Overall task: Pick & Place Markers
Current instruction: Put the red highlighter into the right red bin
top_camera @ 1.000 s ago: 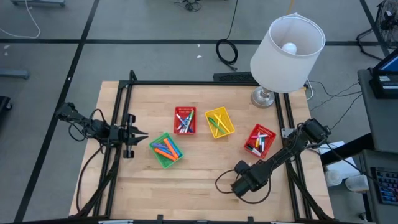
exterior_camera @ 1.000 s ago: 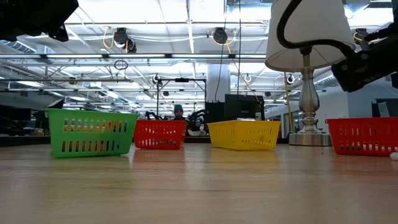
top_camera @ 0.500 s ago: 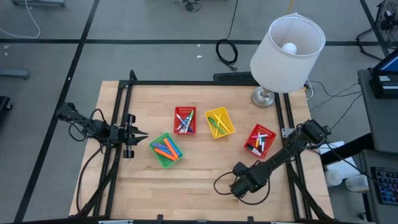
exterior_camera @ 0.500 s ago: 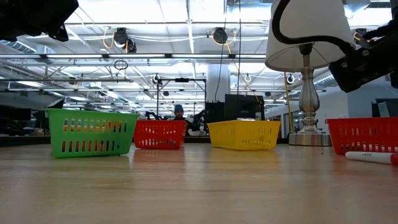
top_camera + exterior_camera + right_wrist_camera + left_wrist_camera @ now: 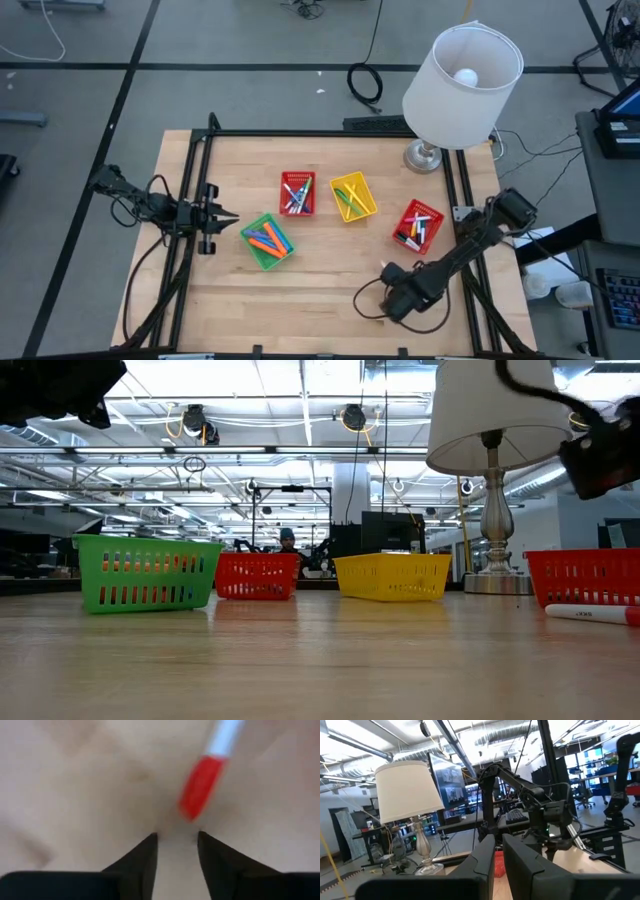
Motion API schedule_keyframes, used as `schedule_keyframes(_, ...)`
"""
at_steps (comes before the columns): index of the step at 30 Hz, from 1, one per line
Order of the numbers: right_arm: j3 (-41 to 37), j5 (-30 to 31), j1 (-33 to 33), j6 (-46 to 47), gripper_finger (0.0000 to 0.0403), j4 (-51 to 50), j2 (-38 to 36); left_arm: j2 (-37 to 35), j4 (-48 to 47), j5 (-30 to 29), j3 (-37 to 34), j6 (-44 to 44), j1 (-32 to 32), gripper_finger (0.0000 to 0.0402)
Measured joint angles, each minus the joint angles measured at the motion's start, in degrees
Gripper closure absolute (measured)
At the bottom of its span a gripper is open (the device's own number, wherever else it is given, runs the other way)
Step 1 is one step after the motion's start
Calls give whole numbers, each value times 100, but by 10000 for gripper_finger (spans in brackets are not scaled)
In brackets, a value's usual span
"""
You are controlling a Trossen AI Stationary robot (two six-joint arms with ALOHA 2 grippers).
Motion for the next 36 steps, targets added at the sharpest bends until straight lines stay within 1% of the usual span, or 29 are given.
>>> schedule_keyframes(5, 16, 416, 23, 168, 235, 145, -440, 0, -51, 0, 2, 11, 0, 355)
schedule_keyframes(9, 1, 683, -230, 180, 208, 80, -470, 0, -69, 0, 2, 13, 0, 355)
schedule_keyframes(12, 3, 720, -472, -23, 199, 57, -464, 0, -70, 0, 2, 14, 0, 355)
schedule_keyframes(16, 5, 713, -843, -362, 198, 64, -334, 0, -74, 1, 2, 14, 0, 355)
schedule_keyframes(18, 14, 662, -989, -508, 200, 69, -212, 0, -74, 0, 2, 15, 0, 355)
schedule_keyframes(20, 12, 487, -1082, -580, 201, 28, -66, 0, -78, 1, 2, 14, 0, 355)
schedule_keyframes(28, 41, 96, -1211, -830, 206, -67, 285, 0, -119, 2, 2, 19, 0, 355)
schedule_keyframes(32, 36, 61, -1180, -875, 236, -55, 296, 0, -120, 2, 2, 19, 0, 355)
schedule_keyframes(36, 31, 63, -1123, -967, 291, -38, 300, 0, -119, 0, 2, 18, 0, 355)
